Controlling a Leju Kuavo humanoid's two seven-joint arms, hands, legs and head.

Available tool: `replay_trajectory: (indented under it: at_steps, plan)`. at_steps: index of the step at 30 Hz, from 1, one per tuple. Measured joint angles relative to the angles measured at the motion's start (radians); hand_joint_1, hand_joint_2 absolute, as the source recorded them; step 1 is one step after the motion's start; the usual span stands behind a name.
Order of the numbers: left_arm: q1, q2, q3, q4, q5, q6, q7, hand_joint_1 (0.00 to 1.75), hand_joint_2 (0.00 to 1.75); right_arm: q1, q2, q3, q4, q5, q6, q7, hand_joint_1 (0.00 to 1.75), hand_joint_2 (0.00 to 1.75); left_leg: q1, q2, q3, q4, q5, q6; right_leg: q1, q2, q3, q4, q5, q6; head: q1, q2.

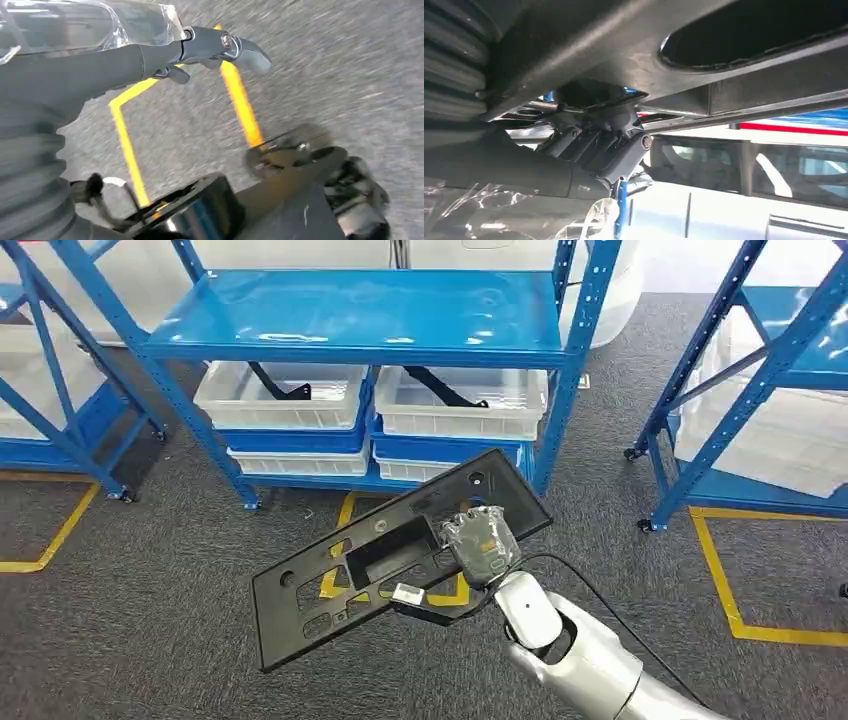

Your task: Take the parts from the cabinet and place them on the table.

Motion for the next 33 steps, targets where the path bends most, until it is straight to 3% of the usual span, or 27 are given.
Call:
replay_trajectory:
  at_steps: [1, 4, 5, 6, 7, 9, 10, 11, 12, 13, 14, 15, 16, 19, 20, 21, 22, 24, 25, 26, 27, 29, 30, 31, 33]
  plan:
    - [0.0, 0.0, 0.0, 0.0, 0.0, 0.0, 0.0, 0.0, 1.75, -0.001, 0.0, 0.0, -0.001, 0.001, 0.0, 0.0, 1.75, 1.75, -0.014, -0.001, 0.0, -0.013, -0.001, 0.008, 0.007, -0.008, -0.004, 0.002, 0.0, 0.006, 0.0, 0.0]
    - [0.008, 0.002, 0.0, 0.0, 0.001, 0.0, -0.002, 0.0, 1.75, -0.003, 0.0, 0.0, -0.002, 0.007, 0.002, 0.0, 1.75, 1.75, -0.015, -0.031, -0.016, -0.01, 0.004, 0.025, 0.007, -0.042, 0.0, -0.006, 0.004, 0.023, 0.0, 0.0]
    - [0.008, 0.001, 0.0, 0.0, 0.001, 0.001, -0.002, 0.0, 1.75, -0.004, 0.0, -0.001, -0.007, 0.01, 0.003, 0.0, 1.75, 1.75, -0.005, -0.043, -0.003, -0.022, 0.015, 0.036, 0.006, -0.036, -0.003, -0.003, -0.004, 0.031, 0.0, 0.0]
    - [0.006, 0.0, 0.0, 0.0, 0.001, 0.001, -0.003, 0.0, 1.75, -0.005, -0.001, -0.002, -0.008, 0.012, 0.004, 0.0, 1.75, 1.75, -0.005, -0.052, -0.003, -0.024, 0.018, 0.041, 0.004, 0.019, -0.012, 0.026, -0.028, 0.033, 0.0, 0.0]
    - [0.003, 0.0, 0.0, 0.0, 0.002, 0.002, -0.003, 0.0, 1.75, -0.005, -0.001, -0.002, -0.011, 0.013, 0.004, 0.0, 1.75, 1.75, -0.005, -0.059, -0.005, -0.023, 0.021, 0.051, 0.004, 0.053, -0.039, 0.09, -0.066, 0.029, 0.001, 0.0]
    - [0.003, 0.0, 0.0, 0.0, 0.004, 0.003, -0.009, 0.0, 1.75, -0.004, -0.004, -0.002, -0.013, 0.014, 0.007, 0.004, 1.75, 1.75, -0.007, -0.082, -0.007, -0.022, 0.022, 0.054, 0.007, 0.078, -0.121, 0.267, -0.141, 0.029, 0.001, 0.0]
    - [0.004, 0.0, 0.0, 0.0, 0.004, 0.004, -0.013, 0.0, 1.75, -0.003, -0.006, -0.002, -0.013, 0.017, 0.007, 0.004, 1.75, 1.75, -0.008, -0.095, -0.008, -0.021, 0.022, 0.054, 0.009, 0.08, -0.148, 0.319, -0.151, 0.03, 0.001, 0.0]
    - [0.004, 0.0, 0.0, 0.0, 0.004, 0.004, -0.015, 0.0, 1.75, -0.002, -0.009, -0.002, -0.013, 0.02, 0.008, 0.005, 1.75, 1.75, -0.008, -0.109, -0.007, -0.021, 0.023, 0.054, 0.009, 0.081, -0.153, 0.322, -0.138, 0.03, 0.001, 0.0]
    - [0.003, 0.0, 0.0, 0.0, 0.004, 0.004, -0.015, 0.0, 1.75, -0.002, -0.01, -0.002, -0.013, 0.021, 0.008, 0.005, 1.75, 1.75, -0.008, -0.122, -0.007, -0.019, 0.022, 0.054, 0.009, 0.081, -0.136, 0.28, -0.104, 0.03, 0.001, 0.0]
    - [0.002, 0.0, 0.0, 0.0, 0.004, 0.004, -0.015, 0.0, 1.75, -0.003, -0.01, -0.002, -0.013, 0.022, 0.007, 0.006, 1.75, 1.75, -0.006, -0.136, -0.006, -0.016, 0.022, 0.053, 0.008, 0.085, -0.099, 0.2, -0.055, 0.029, 0.001, 0.0]
    - [0.0, 0.0, 0.0, 0.0, 0.004, 0.004, -0.015, 0.0, 1.75, -0.005, -0.01, -0.002, -0.013, 0.022, 0.007, 0.006, 1.75, 1.75, -0.004, -0.151, -0.007, -0.01, 0.018, 0.048, 0.003, 0.106, -0.051, 0.094, -0.003, 0.03, 0.001, 0.0]
    - [-0.001, 0.0, 0.0, 0.0, 0.003, 0.004, -0.013, 0.0, 1.75, -0.005, -0.011, -0.002, -0.013, 0.023, 0.006, 0.007, 1.75, 1.75, -0.003, -0.161, -0.012, -0.003, 0.014, 0.041, -0.005, 0.155, -0.022, 0.028, 0.006, 0.032, 0.001, 0.0]
    - [-0.006, 0.0, 0.0, 0.0, 0.003, 0.004, -0.01, 0.0, 1.75, -0.008, -0.012, -0.002, -0.014, 0.023, 0.006, 0.01, 1.75, 1.75, -0.01, -0.171, -0.024, 0.011, 0.01, 0.036, -0.008, 0.166, -0.016, 0.01, -0.003, 0.031, 0.0, 0.0]
    - [-0.004, 0.002, 0.0, 0.0, 0.002, 0.004, 0.005, 0.0, 1.75, -0.009, -0.015, -0.004, -0.015, 0.023, 0.003, 0.017, 1.75, 1.75, 0.0, -0.204, -0.035, 0.002, 0.02, 0.022, 0.003, 0.133, -0.019, 0.016, -0.002, 0.017, 0.0, 0.0]
    - [-0.005, 0.007, 0.0, 0.0, 0.002, 0.005, 0.009, 0.0, 1.75, -0.01, -0.014, -0.005, -0.016, 0.025, 0.003, 0.018, 1.75, 1.75, 0.002, -0.208, -0.039, 0.007, 0.016, 0.019, -0.007, 0.117, -0.018, 0.012, 0.002, 0.01, 0.001, 0.0]
    - [-0.003, 0.005, 0.0, -0.001, 0.001, 0.005, 0.01, 0.0, 1.75, -0.012, -0.014, -0.006, -0.016, 0.026, 0.003, 0.018, 1.75, 1.75, -0.004, -0.153, -0.05, 0.031, 0.001, 0.012, -0.005, 0.11, -0.016, 0.011, 0.001, 0.007, -0.001, 0.0]
    - [-0.003, 0.005, 0.0, 0.0, 0.003, 0.006, 0.011, 0.0, 1.75, -0.012, -0.014, -0.006, -0.02, 0.032, 0.002, 0.024, 1.75, 1.75, -0.003, -0.113, -0.074, 0.086, -0.029, 0.006, -0.004, 0.101, -0.016, 0.011, 0.0, -0.001, -0.001, 0.0]
    - [-0.014, 0.008, 0.001, -0.001, 0.003, 0.011, 0.009, 0.0, 1.75, -0.012, -0.02, -0.008, -0.029, 0.043, 0.001, 0.04, 1.75, 1.75, 0.0, -0.084, -0.153, 0.253, -0.1, -0.005, -0.002, 0.075, -0.016, 0.011, -0.001, -0.003, -0.001, 0.0]
    - [-0.017, 0.008, 0.001, -0.001, 0.002, 0.016, 0.008, 0.0, 1.75, -0.012, -0.024, -0.008, -0.034, 0.05, 0.002, 0.047, 1.75, 1.75, 0.002, -0.08, -0.184, 0.32, -0.119, -0.007, -0.002, 0.061, -0.016, 0.011, -0.003, -0.005, -0.002, 0.0]
    - [-0.018, 0.009, 0.001, -0.001, 0.003, 0.02, 0.007, 0.0, 1.75, -0.011, -0.026, -0.008, -0.037, 0.056, 0.002, 0.051, 1.75, 1.75, 0.003, -0.077, -0.19, 0.337, -0.114, -0.008, -0.001, 0.047, -0.015, 0.011, -0.004, -0.005, -0.001, 0.0]
    - [-0.017, 0.011, 0.001, -0.001, 0.005, 0.024, 0.008, 0.0, 1.75, -0.01, -0.027, -0.008, -0.045, 0.063, 0.002, 0.055, 1.75, 1.75, 0.004, -0.074, -0.17, 0.3, -0.089, -0.007, -0.001, 0.035, -0.013, 0.011, -0.005, -0.005, -0.001, 0.0]
    - [-0.009, 0.018, 0.001, -0.001, 0.008, 0.026, 0.013, 0.0, 1.75, -0.01, -0.027, -0.009, -0.057, 0.077, 0.0, 0.056, 1.75, 1.75, 0.003, -0.061, -0.08, 0.128, -0.011, 0.003, 0.0, 0.017, -0.008, 0.011, -0.008, -0.002, -0.001, 0.0]
    - [-0.005, 0.024, 0.001, 0.0, 0.007, 0.027, 0.015, 0.0, 1.75, -0.009, -0.027, -0.009, -0.06, 0.086, -0.003, 0.055, 1.75, 1.75, -0.003, -0.027, -0.031, 0.036, 0.021, 0.014, 0.001, 0.009, -0.004, 0.011, -0.01, 0.0, -0.002, 0.0]
    - [-0.001, 0.03, 0.001, 0.0, 0.006, 0.027, 0.017, 0.0, 1.75, -0.006, -0.027, -0.009, -0.06, 0.091, -0.005, 0.054, 1.75, 1.75, -0.019, 0.006, -0.02, 0.003, 0.003, 0.021, 0.008, -0.001, -0.005, 0.011, -0.012, 0.004, -0.001, 0.0]
    - [0.001, 0.036, 0.001, 0.0, 0.005, 0.027, 0.007, 0.0, 1.75, 0.006, -0.029, -0.009, -0.06, 0.094, -0.008, 0.05, 1.75, 1.75, -0.022, -0.012, -0.027, 0.001, 0.004, 0.027, 0.009, -0.022, -0.003, 0.006, -0.012, 0.013, -0.001, 0.0]
